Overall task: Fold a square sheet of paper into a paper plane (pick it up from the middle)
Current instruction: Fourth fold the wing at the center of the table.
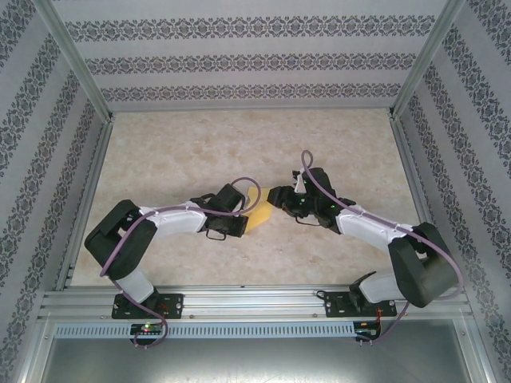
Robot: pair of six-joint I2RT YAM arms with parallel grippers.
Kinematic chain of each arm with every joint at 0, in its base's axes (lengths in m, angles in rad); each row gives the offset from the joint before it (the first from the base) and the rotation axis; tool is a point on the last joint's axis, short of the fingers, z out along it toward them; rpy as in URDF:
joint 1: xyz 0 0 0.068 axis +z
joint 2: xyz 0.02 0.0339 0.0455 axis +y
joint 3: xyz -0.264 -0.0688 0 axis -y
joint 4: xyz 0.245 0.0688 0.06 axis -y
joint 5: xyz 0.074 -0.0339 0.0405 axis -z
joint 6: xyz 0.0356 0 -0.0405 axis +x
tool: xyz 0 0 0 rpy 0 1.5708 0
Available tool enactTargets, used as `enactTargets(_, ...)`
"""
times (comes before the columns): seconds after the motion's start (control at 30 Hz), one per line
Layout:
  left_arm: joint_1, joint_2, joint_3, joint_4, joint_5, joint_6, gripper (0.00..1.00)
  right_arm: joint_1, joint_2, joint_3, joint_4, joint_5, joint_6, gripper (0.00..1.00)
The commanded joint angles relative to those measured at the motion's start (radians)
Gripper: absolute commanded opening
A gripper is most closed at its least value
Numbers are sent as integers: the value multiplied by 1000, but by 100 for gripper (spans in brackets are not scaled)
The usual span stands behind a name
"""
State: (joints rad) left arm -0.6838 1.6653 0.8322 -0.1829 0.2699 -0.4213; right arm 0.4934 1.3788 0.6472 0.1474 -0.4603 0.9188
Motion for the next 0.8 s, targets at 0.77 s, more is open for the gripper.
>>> enactTargets(0.77, 214, 85, -82, 127, 390, -152, 0, 117, 427, 227, 137, -66, 45, 11)
